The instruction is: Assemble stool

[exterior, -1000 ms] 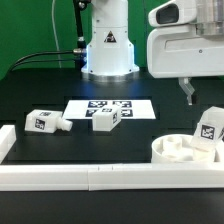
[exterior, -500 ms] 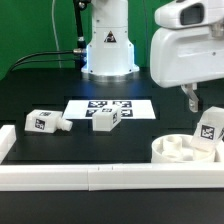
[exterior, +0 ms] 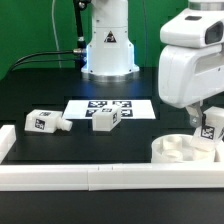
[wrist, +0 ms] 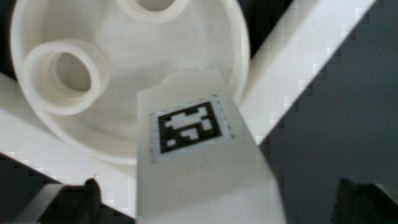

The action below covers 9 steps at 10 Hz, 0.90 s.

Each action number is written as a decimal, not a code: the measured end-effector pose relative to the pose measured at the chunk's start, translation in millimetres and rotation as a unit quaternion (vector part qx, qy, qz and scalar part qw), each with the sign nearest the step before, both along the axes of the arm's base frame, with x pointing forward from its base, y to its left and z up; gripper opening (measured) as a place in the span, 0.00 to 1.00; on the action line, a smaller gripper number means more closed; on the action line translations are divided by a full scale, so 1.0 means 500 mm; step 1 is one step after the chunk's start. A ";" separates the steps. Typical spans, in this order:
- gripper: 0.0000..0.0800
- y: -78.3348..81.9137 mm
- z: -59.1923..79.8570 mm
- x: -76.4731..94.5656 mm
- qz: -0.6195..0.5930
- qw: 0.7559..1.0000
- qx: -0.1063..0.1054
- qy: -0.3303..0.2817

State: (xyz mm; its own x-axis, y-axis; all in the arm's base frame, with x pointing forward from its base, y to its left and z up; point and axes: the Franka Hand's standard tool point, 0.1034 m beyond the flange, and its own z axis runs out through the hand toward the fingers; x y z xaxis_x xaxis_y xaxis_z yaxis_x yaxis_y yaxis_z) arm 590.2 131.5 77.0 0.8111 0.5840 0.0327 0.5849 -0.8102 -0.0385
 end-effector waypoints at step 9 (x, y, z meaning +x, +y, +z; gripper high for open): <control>0.42 -0.025 -0.001 0.008 -0.445 0.895 0.019 -0.002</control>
Offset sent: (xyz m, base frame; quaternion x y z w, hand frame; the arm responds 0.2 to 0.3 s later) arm 0.0000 0.0000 0.0000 0.0000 0.0000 0.1296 0.9916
